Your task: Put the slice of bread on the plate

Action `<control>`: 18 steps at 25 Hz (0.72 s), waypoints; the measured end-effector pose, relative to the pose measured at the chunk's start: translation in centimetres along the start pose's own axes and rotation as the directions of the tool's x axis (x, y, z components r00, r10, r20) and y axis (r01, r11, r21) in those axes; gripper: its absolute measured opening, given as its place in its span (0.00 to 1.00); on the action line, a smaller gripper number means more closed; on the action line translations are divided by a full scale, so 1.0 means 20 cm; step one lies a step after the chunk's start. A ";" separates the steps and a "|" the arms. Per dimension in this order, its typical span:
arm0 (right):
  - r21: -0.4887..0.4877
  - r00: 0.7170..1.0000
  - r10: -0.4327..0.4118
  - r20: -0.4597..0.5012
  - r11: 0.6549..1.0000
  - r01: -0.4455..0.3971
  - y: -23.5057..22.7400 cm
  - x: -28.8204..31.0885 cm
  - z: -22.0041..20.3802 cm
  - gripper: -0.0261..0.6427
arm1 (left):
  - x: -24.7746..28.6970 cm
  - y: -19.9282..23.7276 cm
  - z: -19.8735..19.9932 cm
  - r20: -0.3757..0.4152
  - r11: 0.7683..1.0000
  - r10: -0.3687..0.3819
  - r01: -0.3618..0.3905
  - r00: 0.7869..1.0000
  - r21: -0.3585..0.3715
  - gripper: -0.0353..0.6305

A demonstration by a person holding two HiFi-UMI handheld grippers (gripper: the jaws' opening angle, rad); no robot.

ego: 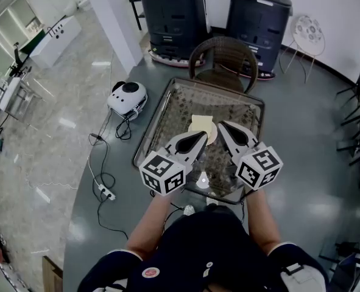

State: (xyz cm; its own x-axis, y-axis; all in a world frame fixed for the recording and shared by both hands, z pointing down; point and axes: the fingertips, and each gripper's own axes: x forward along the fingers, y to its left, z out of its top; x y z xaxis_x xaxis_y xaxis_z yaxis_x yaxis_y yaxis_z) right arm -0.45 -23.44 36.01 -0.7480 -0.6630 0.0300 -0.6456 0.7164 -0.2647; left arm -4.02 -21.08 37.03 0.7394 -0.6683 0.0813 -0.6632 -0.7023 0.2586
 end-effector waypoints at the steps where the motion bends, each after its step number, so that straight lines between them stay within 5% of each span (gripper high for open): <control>1: -0.001 1.000 0.001 0.001 1.000 -0.001 0.00 0.00 0.00 0.05 | 0.00 0.00 0.00 0.001 1.000 -0.001 0.001 1.000 0.001 0.06; 18: -0.018 1.000 -0.005 0.013 1.000 0.005 0.03 -0.04 0.03 0.05 | -0.02 -0.03 0.00 0.008 1.000 -0.014 0.014 1.000 0.003 0.06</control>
State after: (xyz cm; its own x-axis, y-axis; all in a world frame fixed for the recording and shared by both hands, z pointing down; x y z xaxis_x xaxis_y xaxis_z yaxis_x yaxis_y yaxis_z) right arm -0.12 -22.69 35.34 -0.7427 -0.6693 0.0188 -0.6521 0.7166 -0.2475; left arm -3.87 -20.40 36.77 0.7477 -0.6603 0.0699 -0.6531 -0.7123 0.2571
